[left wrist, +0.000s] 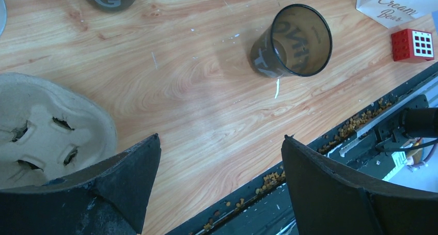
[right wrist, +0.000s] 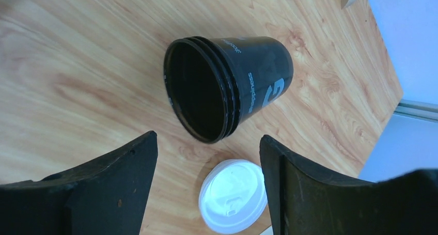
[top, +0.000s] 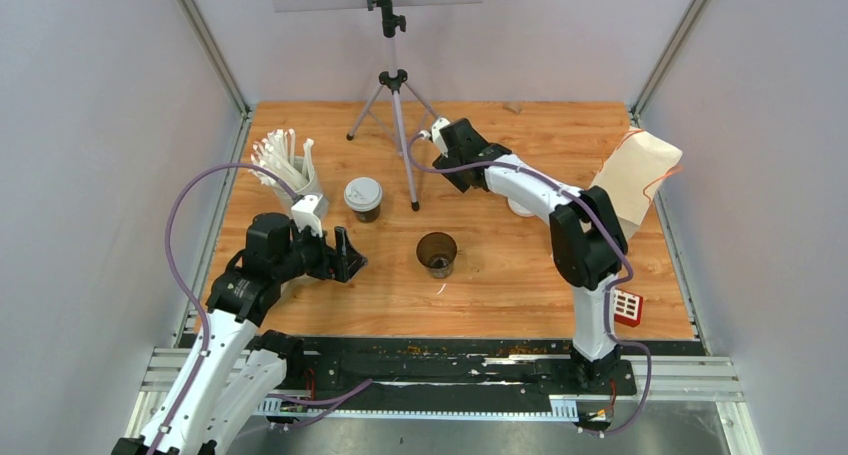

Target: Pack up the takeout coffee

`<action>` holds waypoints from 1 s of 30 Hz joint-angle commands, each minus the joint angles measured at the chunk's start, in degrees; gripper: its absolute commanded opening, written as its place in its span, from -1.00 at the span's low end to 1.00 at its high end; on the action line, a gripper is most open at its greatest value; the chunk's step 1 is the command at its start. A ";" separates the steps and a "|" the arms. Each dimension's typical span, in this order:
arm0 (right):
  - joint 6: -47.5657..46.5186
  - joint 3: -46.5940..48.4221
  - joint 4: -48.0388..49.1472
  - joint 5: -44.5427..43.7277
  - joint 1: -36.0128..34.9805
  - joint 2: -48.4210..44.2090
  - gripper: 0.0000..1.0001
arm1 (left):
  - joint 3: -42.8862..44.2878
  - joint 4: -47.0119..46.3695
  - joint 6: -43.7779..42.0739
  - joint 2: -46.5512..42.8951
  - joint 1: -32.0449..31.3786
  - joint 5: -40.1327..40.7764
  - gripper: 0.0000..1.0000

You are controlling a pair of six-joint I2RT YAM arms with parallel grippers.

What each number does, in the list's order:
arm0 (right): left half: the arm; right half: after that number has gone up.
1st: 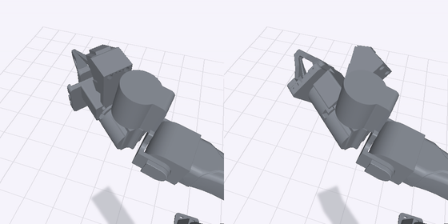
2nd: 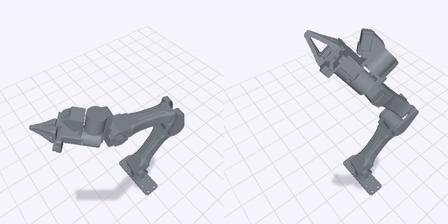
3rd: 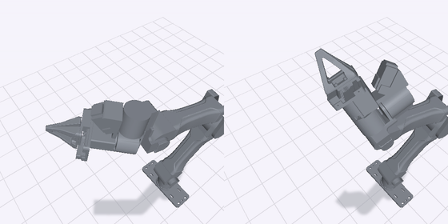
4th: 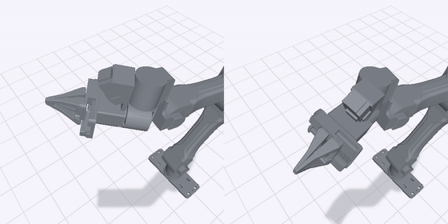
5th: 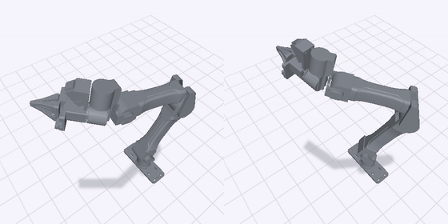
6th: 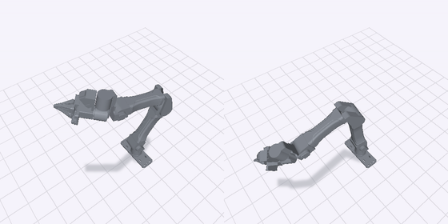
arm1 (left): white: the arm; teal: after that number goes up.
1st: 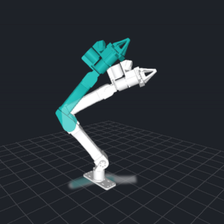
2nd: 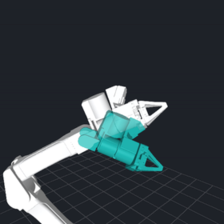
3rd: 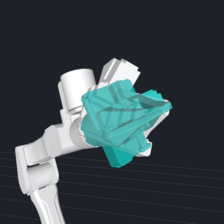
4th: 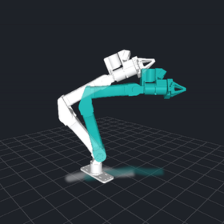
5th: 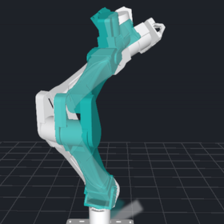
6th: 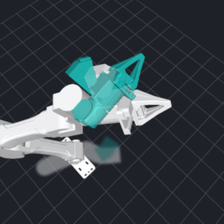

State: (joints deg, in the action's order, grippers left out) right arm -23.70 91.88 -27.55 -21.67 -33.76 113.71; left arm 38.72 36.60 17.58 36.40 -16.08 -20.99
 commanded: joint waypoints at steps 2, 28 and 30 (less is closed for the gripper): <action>-7.16 5.87 4.84 -7.45 0.92 5.82 0.36 | 0.06 -1.38 -1.22 -0.42 0.17 -1.88 0.86; 18.78 28.96 -28.87 20.78 6.67 9.10 -0.99 | -0.73 -2.40 -0.71 -2.00 0.17 -1.38 0.86; 19.93 30.13 -31.08 22.33 6.68 10.51 -0.96 | -0.69 -2.33 -0.64 -1.97 0.17 -1.14 0.85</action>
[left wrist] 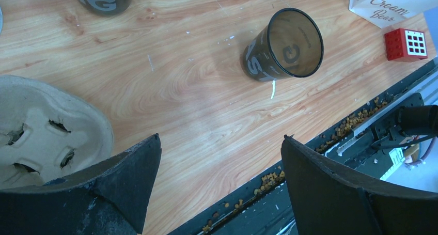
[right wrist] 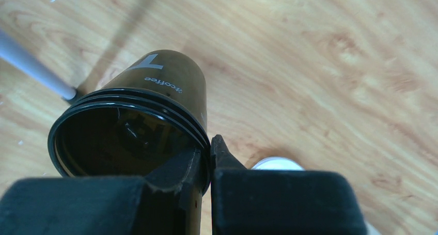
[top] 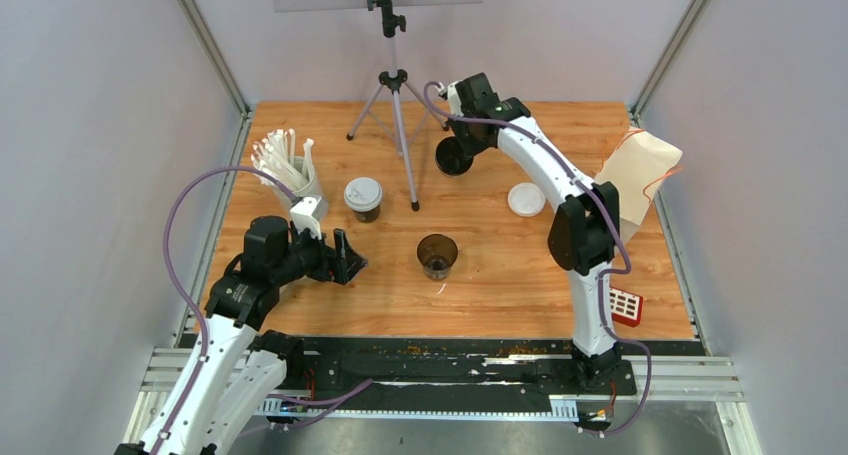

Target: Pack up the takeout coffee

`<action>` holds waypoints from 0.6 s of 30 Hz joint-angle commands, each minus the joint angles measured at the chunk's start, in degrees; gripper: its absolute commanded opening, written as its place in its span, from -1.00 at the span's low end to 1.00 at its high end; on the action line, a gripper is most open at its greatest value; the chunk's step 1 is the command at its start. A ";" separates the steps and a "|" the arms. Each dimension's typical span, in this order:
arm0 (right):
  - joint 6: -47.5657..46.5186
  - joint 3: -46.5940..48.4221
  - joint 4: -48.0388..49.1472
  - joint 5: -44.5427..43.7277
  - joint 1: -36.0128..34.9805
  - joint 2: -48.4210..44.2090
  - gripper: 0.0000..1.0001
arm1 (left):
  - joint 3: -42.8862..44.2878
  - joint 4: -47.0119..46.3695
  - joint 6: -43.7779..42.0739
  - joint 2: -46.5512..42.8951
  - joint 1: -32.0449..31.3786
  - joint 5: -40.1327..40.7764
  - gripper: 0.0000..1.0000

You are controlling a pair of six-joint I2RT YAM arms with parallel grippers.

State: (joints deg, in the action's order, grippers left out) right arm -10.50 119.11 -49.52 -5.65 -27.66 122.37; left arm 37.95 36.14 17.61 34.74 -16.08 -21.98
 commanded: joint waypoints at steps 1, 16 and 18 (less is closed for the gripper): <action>7.36 3.95 -10.69 6.04 0.57 2.88 -0.95 | 0.04 -1.75 -0.65 -0.38 0.17 0.03 0.85; 9.38 6.53 -13.00 2.16 0.53 6.22 -0.65 | -0.05 -1.96 -0.56 -0.20 0.17 0.20 0.86; 9.37 7.45 -13.38 2.55 0.50 5.98 -0.55 | -0.06 -2.03 -0.56 -0.21 0.17 0.34 0.86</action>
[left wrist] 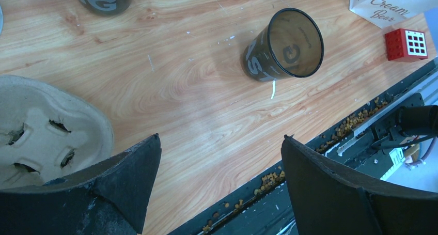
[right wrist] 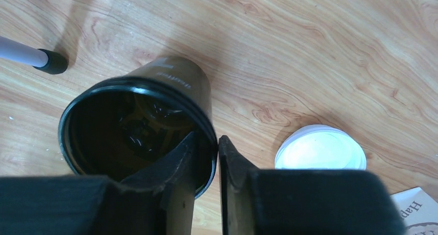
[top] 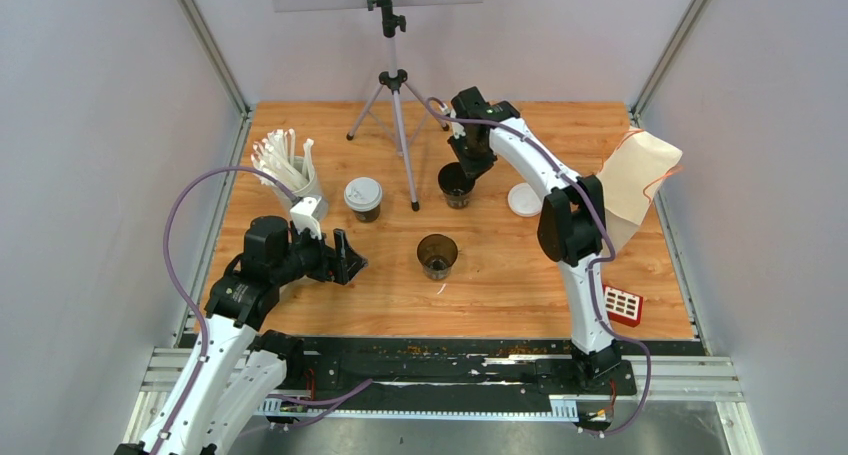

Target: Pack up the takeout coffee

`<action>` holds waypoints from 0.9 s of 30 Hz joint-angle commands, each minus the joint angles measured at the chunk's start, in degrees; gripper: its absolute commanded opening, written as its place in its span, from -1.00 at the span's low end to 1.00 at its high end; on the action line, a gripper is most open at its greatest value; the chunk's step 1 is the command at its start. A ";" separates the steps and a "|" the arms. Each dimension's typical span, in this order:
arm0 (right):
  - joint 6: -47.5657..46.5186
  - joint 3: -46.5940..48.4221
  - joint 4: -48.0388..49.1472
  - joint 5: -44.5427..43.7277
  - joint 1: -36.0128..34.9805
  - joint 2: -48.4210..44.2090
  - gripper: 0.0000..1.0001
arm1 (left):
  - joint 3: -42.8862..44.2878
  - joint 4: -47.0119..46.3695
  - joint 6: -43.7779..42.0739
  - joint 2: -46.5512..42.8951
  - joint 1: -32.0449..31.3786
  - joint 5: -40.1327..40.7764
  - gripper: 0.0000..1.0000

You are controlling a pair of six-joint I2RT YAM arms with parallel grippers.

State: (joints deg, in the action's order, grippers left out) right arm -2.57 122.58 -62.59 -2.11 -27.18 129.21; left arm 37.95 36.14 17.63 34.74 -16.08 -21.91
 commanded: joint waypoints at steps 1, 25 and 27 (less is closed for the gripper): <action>1.32 4.82 -0.92 -0.19 0.02 -0.92 -0.49 | -0.07 -2.04 -0.58 -0.14 0.17 0.48 0.87; -6.80 -22.15 8.09 -5.88 6.25 -20.30 -0.17 | 0.47 -0.48 -0.15 -0.55 0.17 3.41 1.00; -7.04 -23.96 9.08 -5.70 7.19 -19.45 -0.18 | 0.37 -0.65 -0.14 -0.95 0.17 3.53 1.00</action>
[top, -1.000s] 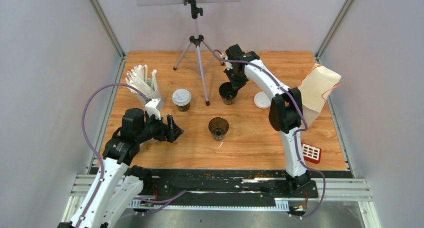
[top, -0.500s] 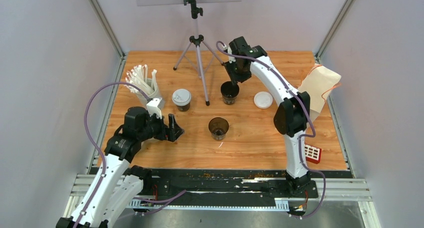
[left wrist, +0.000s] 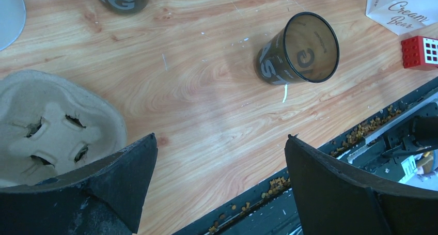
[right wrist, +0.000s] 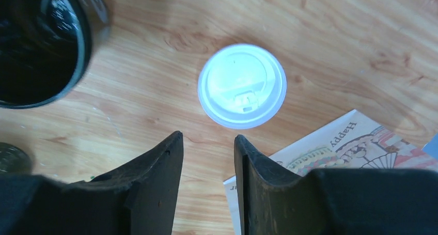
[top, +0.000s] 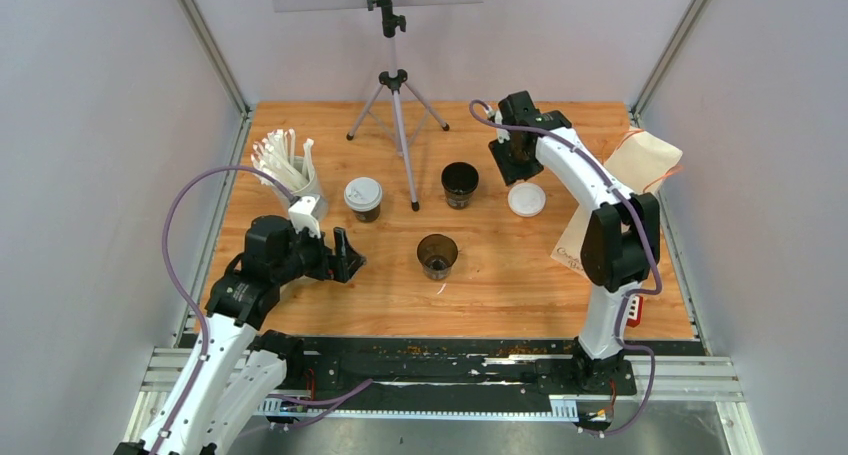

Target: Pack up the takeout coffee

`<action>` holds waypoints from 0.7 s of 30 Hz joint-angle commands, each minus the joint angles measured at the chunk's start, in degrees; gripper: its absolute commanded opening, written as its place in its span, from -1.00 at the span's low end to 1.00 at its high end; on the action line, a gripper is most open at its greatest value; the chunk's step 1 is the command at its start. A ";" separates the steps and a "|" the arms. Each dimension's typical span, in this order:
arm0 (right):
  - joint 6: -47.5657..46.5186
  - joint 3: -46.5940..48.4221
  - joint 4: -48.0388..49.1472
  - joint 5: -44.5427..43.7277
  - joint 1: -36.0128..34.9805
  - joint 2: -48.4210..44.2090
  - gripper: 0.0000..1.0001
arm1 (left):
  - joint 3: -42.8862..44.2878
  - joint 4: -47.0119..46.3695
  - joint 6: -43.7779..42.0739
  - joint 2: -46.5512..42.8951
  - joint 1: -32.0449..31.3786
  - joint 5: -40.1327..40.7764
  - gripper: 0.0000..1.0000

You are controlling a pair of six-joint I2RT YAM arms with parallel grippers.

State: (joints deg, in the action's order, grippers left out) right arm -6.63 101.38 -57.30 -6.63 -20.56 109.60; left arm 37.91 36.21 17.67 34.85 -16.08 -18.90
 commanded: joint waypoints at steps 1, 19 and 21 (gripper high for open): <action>-3.05 -3.44 4.16 -0.93 1.03 0.70 -0.19 | 0.39 -0.68 -0.10 -1.25 0.17 0.56 1.00; 4.17 -0.75 5.86 -10.71 7.42 10.76 -0.22 | 0.34 -0.81 -0.27 -1.10 0.17 0.24 1.00; 3.78 -1.19 6.40 -8.81 7.89 10.87 -0.22 | 0.36 -0.85 -0.27 -1.01 0.17 0.18 1.00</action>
State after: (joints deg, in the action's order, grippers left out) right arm -3.70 98.02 -52.80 -16.38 -13.67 120.07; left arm 37.91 36.21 17.67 34.00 -16.08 -18.72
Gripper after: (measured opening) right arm 0.393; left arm 0.998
